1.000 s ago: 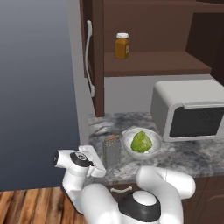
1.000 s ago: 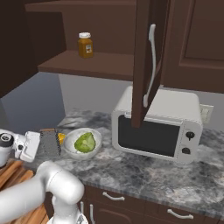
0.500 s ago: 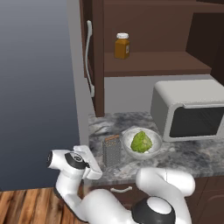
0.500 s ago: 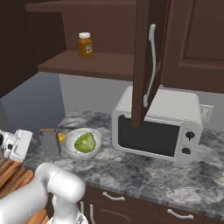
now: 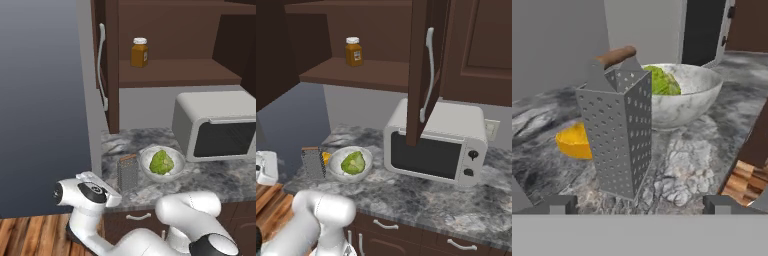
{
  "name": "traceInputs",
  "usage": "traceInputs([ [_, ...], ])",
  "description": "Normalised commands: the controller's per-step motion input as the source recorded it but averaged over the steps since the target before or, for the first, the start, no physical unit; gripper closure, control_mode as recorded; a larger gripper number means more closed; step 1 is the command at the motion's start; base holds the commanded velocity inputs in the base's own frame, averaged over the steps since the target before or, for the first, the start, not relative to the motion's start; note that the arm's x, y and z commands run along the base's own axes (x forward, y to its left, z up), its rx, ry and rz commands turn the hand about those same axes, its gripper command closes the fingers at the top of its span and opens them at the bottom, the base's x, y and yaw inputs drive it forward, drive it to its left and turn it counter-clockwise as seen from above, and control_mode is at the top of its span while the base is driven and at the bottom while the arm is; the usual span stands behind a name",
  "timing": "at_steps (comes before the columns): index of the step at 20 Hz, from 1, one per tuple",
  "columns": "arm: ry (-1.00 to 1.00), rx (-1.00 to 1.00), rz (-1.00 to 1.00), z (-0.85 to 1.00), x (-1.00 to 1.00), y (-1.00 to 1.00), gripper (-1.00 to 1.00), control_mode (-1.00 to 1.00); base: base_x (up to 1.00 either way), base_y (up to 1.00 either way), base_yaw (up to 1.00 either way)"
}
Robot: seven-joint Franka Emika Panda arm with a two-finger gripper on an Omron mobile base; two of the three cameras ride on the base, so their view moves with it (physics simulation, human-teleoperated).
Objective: Pick the cheese from the fridge and the cheese grater from the cabinet and place them next to the salad bowl.
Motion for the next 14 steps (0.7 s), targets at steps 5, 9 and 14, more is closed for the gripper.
traceInputs([
  [5,0.02,0.02,0.37,0.42,-0.43,-0.15,-1.0,-1.0,0.0,0.0,0.0],
  [9,0.0,0.0,0.33,0.43,-0.42,-0.2,-1.0,-1.0,0.0,0.0,0.0],
  [14,0.07,0.0,0.28,0.49,-0.34,-0.23,-1.0,-1.0,0.0,0.0,0.0],
])
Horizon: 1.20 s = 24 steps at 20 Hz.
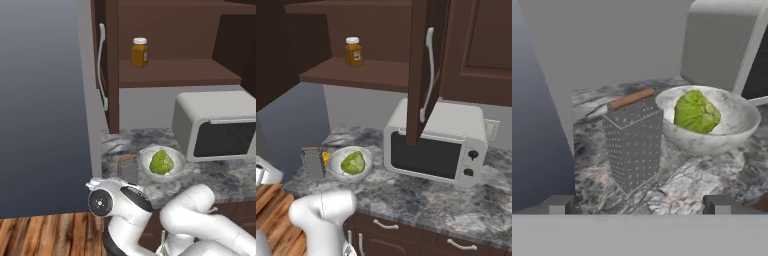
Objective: Pick the cheese from the fridge and the cheese grater from the cabinet and place them next to the salad bowl.
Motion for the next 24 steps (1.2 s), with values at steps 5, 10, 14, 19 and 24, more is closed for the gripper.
traceInputs([
  [5,0.15,0.0,0.19,0.54,-0.32,-0.26,-1.0,-1.0,0.0,0.0,0.0],
  [10,0.1,0.0,0.16,0.49,-0.36,-0.31,-1.0,-1.0,0.0,0.0,0.0],
  [14,0.08,0.0,0.1,0.5,-0.33,-0.32,-1.0,-1.0,0.0,0.0,0.0],
  [19,0.11,0.0,0.02,0.52,-0.3,-0.3,-1.0,-1.0,0.0,0.0,0.0],
  [24,0.04,0.02,0.07,0.4,-0.37,-0.38,-1.0,-1.0,0.0,0.0,0.0],
])
